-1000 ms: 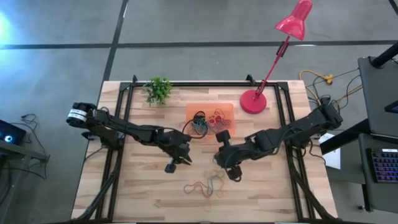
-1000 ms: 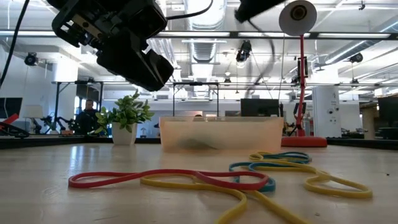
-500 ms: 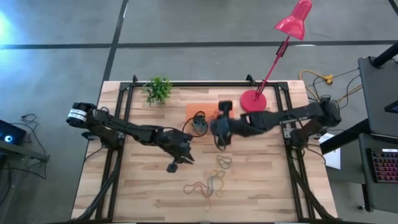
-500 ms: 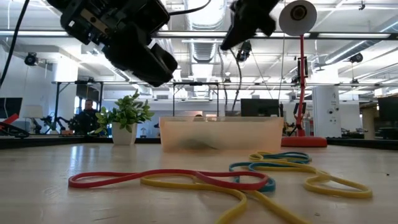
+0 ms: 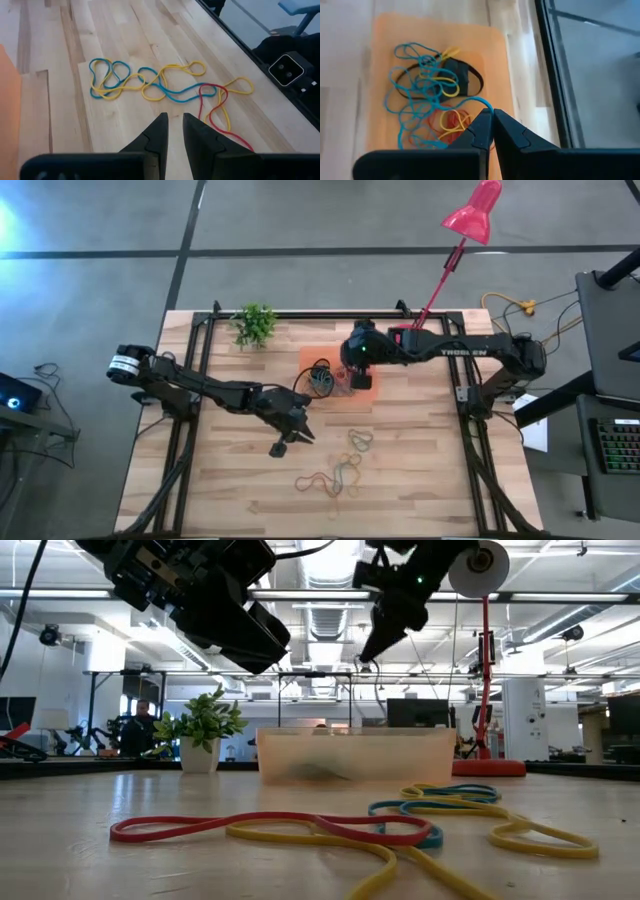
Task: Pick and place rubber bands into bin
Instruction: Put the middle blue rubber band into the bin, then put the red rubber band into the bin
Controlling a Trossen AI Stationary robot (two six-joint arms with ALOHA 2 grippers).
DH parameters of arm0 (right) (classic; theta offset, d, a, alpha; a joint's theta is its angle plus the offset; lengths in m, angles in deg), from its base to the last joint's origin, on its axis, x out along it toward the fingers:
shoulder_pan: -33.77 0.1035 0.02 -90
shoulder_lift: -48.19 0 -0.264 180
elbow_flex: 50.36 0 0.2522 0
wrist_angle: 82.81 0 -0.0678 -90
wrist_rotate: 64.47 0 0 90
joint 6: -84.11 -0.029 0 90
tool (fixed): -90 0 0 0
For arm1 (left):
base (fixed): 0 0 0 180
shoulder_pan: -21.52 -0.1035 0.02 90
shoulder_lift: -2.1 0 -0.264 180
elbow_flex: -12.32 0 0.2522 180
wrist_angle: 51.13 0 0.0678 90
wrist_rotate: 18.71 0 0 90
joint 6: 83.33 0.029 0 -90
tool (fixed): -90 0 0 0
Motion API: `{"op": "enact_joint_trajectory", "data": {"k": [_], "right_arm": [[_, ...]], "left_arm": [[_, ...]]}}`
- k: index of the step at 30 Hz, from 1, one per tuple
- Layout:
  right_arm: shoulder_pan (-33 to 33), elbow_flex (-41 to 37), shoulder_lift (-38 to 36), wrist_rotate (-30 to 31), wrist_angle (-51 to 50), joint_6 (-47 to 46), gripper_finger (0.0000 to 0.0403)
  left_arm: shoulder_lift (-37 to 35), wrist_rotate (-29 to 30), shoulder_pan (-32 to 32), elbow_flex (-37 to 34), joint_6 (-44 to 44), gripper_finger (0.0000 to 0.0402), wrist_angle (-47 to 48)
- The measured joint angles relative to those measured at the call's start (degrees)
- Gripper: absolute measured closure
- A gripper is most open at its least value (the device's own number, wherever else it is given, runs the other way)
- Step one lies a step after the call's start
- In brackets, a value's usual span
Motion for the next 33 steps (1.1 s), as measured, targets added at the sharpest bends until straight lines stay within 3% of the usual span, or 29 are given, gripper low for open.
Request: {"op": "enact_joint_trajectory", "data": {"k": [6,14,18,21,33], "right_arm": [[-5.3,-4.3,0.0,-5.6,4.8,3.0,0.0394],[-10.4,-6.9,0.0,-6.4,10.1,3.5,0.0394],[-12.4,-7.2,0.2,-13.3,9.9,3.7,0.0390],[-13.3,-7.7,0.4,-18.0,10.0,3.8,0.0371],[-14.0,-10.1,0.1,-17.5,9.6,3.9,0.0275]], "left_arm": [[0.0,0.8,0.0,0.0,0.0,0.0359,-0.1],[0.0,2.8,0.0,0.0,0.1,0.0359,-1.2],[0.0,2.8,0.0,0.0,-0.1,0.0359,-1.4],[0.0,2.8,0.0,-0.1,-0.3,0.0359,-1.4],[0.1,2.8,0.0,-0.1,-0.4,0.0359,-1.4]]}}
